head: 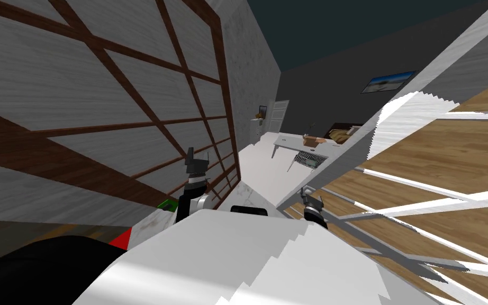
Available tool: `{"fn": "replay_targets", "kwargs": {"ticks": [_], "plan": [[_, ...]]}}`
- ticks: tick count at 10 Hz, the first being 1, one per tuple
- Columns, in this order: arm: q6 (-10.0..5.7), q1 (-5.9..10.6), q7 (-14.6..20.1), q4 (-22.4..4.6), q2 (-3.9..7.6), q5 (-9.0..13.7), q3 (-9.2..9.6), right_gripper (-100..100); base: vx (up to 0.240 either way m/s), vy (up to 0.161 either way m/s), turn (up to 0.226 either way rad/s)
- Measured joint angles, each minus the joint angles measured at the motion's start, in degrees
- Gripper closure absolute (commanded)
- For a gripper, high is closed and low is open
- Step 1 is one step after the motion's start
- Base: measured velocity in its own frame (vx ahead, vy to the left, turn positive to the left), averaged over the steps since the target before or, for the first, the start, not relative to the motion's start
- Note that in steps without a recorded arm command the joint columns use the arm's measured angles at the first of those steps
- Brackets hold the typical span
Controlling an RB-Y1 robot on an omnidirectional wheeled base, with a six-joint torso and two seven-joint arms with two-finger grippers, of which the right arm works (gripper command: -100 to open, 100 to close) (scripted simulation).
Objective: Pull the door open
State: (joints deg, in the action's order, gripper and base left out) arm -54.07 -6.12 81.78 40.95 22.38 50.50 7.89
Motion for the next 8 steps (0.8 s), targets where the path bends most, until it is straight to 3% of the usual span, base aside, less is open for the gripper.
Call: {"fn": "replay_targets", "kwargs": {"ticks": [2,3,5,6,8], "plan": [[0.41,-0.38,-0.45,-0.03,-0.58,-0.19,-2.11,-100,-0.02,-0.023,0.234],[0.04,0.07,0.07,-1.88,-0.81,-0.58,-3.15,-100,-0.027,-0.023,0.176],[0.47,-0.85,-0.37,-1.34,-1.42,-0.68,-5.31,-100,-0.022,-0.008,0.105],[0.53,-0.94,-0.42,-1.28,-1.45,-0.69,-5.42,100,0.001,0.001,-0.031],[0.45,-0.93,-0.38,-1.35,-1.53,-0.69,-5.26,100,0.002,0.007,-0.007]]}}
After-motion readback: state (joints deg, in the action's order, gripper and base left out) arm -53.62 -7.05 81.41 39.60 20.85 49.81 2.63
